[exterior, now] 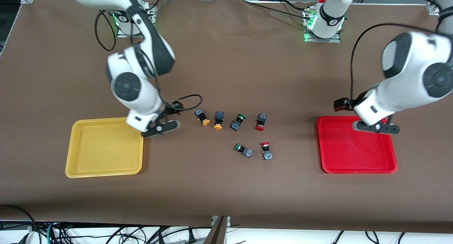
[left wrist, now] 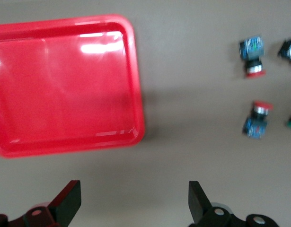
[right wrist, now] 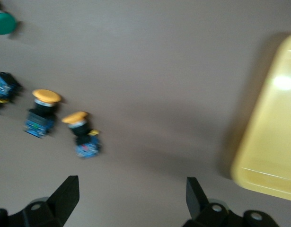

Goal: Place red and yellow buttons in trays
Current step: 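Grasp a yellow button with the right gripper while the left gripper grasps a red button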

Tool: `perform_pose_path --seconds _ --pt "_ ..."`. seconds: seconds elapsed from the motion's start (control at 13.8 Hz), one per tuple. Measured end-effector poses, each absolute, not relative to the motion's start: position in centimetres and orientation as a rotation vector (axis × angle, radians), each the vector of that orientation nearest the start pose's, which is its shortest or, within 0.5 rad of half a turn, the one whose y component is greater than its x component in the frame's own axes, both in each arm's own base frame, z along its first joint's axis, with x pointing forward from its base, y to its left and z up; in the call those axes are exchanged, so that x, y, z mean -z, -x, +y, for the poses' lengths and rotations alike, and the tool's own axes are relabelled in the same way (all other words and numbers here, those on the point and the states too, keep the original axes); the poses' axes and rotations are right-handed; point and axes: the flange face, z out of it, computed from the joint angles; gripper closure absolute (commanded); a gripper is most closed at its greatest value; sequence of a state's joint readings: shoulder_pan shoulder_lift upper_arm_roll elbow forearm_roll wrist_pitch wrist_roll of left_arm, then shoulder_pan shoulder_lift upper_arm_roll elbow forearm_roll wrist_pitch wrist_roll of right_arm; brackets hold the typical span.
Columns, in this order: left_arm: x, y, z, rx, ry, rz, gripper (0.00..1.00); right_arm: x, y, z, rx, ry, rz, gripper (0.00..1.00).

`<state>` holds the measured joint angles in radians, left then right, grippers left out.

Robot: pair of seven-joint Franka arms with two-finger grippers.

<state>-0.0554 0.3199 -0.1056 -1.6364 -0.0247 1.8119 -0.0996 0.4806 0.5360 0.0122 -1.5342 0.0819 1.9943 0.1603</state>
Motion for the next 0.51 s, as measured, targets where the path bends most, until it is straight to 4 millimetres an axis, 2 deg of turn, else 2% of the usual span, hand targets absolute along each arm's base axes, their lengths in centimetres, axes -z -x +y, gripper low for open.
perform_pose_path --seconds 0.15,0.29,0.36,0.51 --pt "-38.5 -64.4 -13.1 -0.143 3.185 -0.029 0.0 -30.5 -58.4 37.5 -0.152 3.049 -0.453 0.0" --pt "-35.2 -65.6 -16.0 -0.038 3.203 -0.157 0.0 -27.3 -56.1 40.5 -0.151 3.045 -0.505 0.0" --pt "-33.5 -65.9 -17.5 -0.009 3.208 -0.231 0.0 -26.0 -55.2 41.4 -0.154 3.044 -0.529 0.0" --pt "-30.6 -66.5 -20.5 0.06 3.209 -0.341 0.0 -24.5 -54.4 41.8 -0.177 3.049 -0.546 0.0"
